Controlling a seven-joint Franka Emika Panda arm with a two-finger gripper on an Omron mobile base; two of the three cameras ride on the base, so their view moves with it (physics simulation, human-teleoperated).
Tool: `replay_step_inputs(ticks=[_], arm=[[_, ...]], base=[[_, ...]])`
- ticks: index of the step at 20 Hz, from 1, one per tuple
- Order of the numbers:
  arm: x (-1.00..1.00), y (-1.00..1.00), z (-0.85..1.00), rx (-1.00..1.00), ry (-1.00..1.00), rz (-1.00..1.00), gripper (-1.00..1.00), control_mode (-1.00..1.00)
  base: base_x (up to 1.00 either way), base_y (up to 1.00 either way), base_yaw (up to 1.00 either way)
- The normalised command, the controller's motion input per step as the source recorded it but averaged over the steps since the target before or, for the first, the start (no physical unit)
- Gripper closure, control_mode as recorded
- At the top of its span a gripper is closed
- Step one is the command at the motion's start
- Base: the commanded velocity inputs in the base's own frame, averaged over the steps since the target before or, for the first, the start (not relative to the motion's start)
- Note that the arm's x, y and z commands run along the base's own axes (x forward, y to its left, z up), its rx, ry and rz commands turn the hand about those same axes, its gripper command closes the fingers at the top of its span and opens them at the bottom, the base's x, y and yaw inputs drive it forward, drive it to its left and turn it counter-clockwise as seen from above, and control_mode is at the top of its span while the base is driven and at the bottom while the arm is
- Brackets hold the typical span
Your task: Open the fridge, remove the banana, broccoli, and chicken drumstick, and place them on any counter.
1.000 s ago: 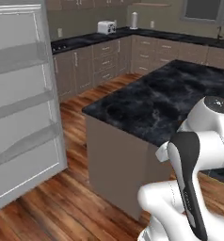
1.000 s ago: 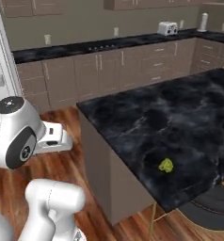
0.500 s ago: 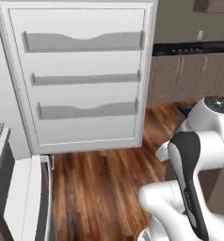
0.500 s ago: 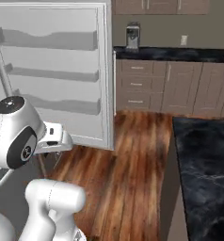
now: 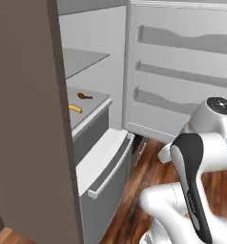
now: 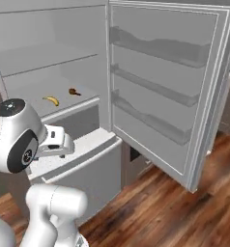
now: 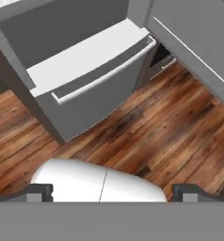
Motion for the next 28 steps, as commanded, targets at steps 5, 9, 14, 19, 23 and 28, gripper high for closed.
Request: replay_step_inputs(ticks=[5, 9, 14, 19, 23, 28], arm=[[0.00, 0.00, 0.00, 0.00, 0.00, 0.00, -1.00, 1.00], [0.00, 0.00, 0.00, 0.00, 0.00, 0.00, -1.00, 1.00], [0.00, 0.00, 0.00, 0.00, 0.00, 0.00, -1.00, 1.00], [0.00, 0.00, 0.00, 0.00, 0.00, 0.00, -1.00, 1.00], [0.00, 0.00, 0.00, 0.00, 0.00, 0.00, -1.00, 1.00], [0.00, 0.00, 0.00, 0.00, 0.00, 0.00, -1.00, 1.00]], base=[[0.14, 0.00, 1.00], [0.20, -0.44, 0.79], [0.00, -0.48, 0.36], [0.01, -0.55, 0.14], [0.24, -0.38, 0.20], [0.38, -0.36, 0.13]])
